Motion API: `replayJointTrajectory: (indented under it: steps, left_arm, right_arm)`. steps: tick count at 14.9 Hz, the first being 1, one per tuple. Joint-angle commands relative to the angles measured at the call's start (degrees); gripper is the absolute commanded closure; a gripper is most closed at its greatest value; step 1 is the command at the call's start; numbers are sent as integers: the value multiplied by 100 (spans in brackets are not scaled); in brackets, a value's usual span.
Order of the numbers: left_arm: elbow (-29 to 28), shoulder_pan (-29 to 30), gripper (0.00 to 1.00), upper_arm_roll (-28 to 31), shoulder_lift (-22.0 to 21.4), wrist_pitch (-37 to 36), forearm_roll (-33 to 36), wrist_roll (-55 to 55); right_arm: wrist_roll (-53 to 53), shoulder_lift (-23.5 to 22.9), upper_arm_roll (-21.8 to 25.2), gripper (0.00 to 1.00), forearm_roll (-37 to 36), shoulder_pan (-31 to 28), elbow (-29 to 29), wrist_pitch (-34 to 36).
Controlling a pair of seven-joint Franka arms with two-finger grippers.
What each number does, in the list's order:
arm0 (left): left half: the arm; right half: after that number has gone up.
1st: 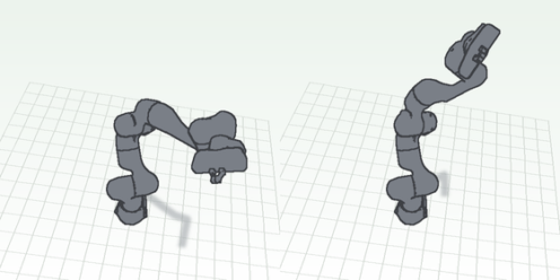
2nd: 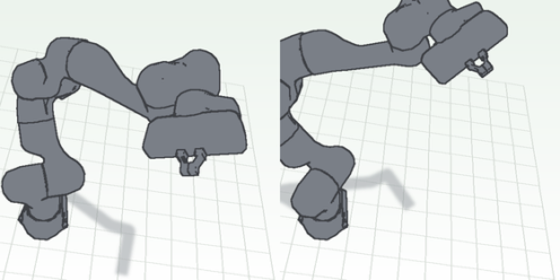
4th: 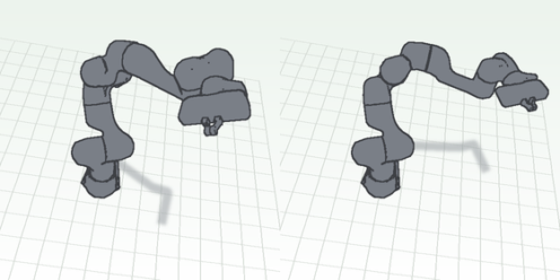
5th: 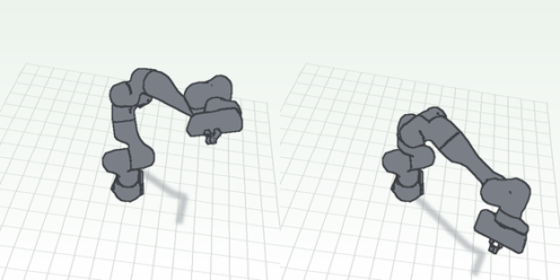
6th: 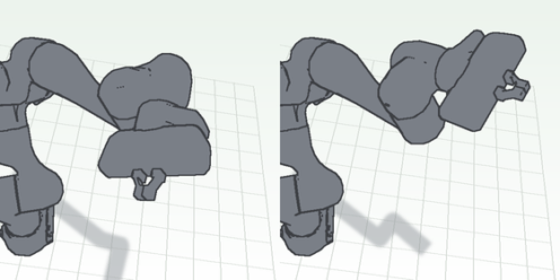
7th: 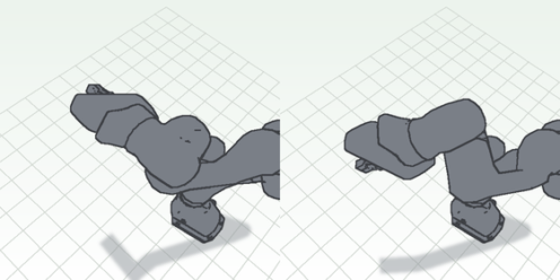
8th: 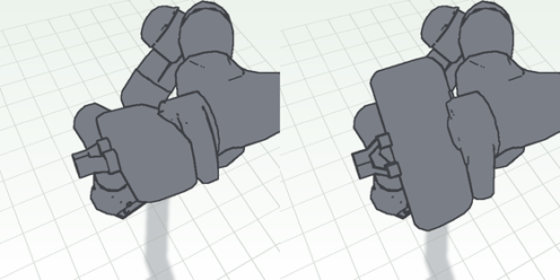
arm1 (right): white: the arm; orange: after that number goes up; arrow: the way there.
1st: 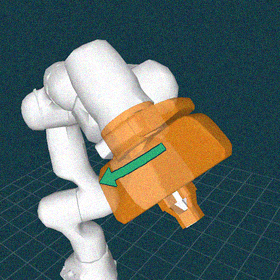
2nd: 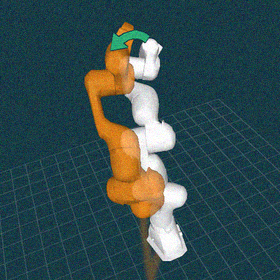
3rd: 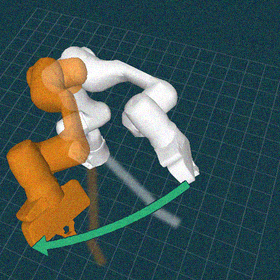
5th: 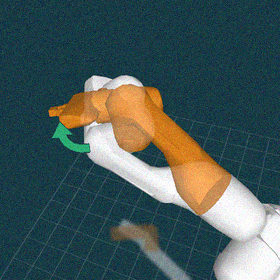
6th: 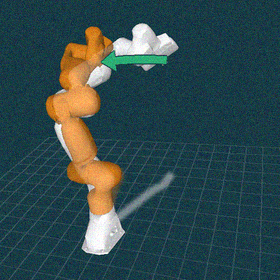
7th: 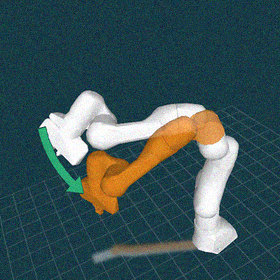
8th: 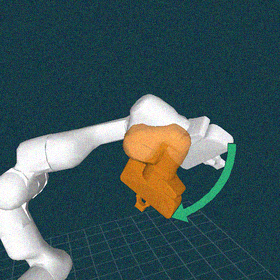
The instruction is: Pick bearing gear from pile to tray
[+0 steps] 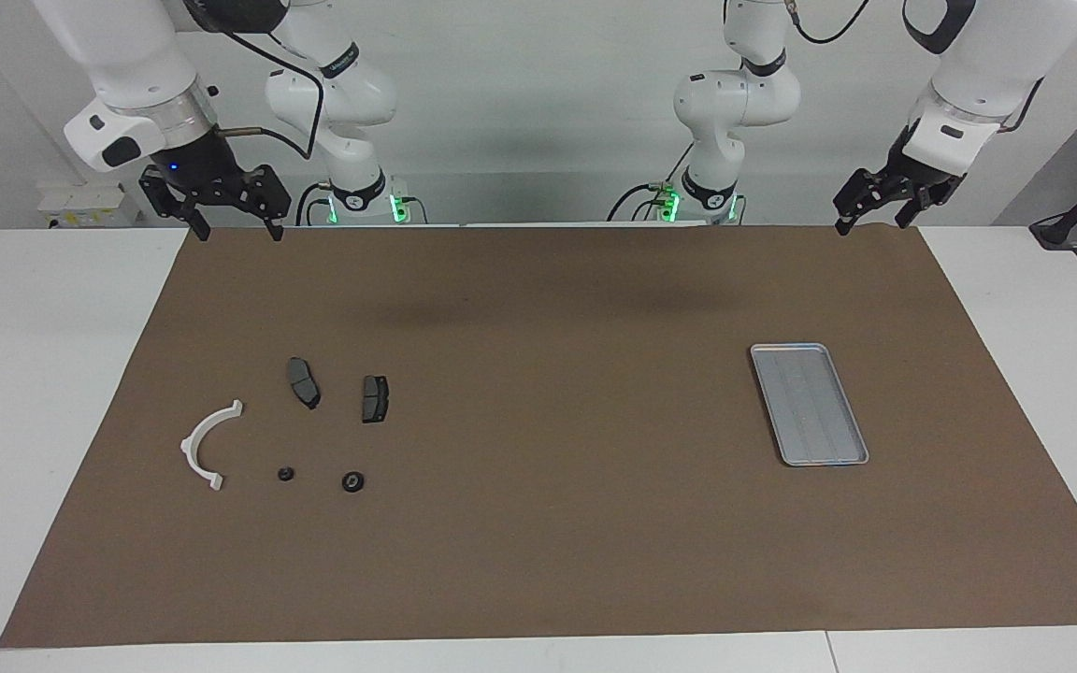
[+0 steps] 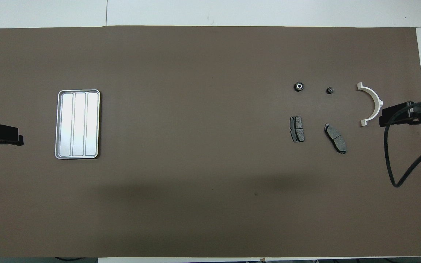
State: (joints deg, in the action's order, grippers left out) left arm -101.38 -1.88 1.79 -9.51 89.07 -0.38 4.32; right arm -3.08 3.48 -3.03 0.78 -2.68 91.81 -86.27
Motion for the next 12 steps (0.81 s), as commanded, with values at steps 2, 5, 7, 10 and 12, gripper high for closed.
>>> replayJointTrajectory:
  steps: [2, 5, 7, 10, 12]
  left_arm:
    - [-22, -32, 0, 41, -42, 49, -76, -72]
    - [-22, -23, 0, 41, -42, 49, -77, -72]
    - [-22, -23, 0, 41, -42, 49, -77, -72]
    - [-22, -32, 0, 41, -42, 49, -68, -72]
    - [-22, -32, 0, 41, -42, 49, -77, -72]
  right_arm:
    - [124, 91, -48, 0, 116, -110, 73, -101]
    - [150, 91, -48, 0, 116, -92, 73, -101]
    - [150, 100, -48, 0, 116, -92, 73, -101]
    - [141, 117, -40, 0, 116, -92, 73, -92]
    - [132, 118, -48, 0, 107, -92, 74, -101]
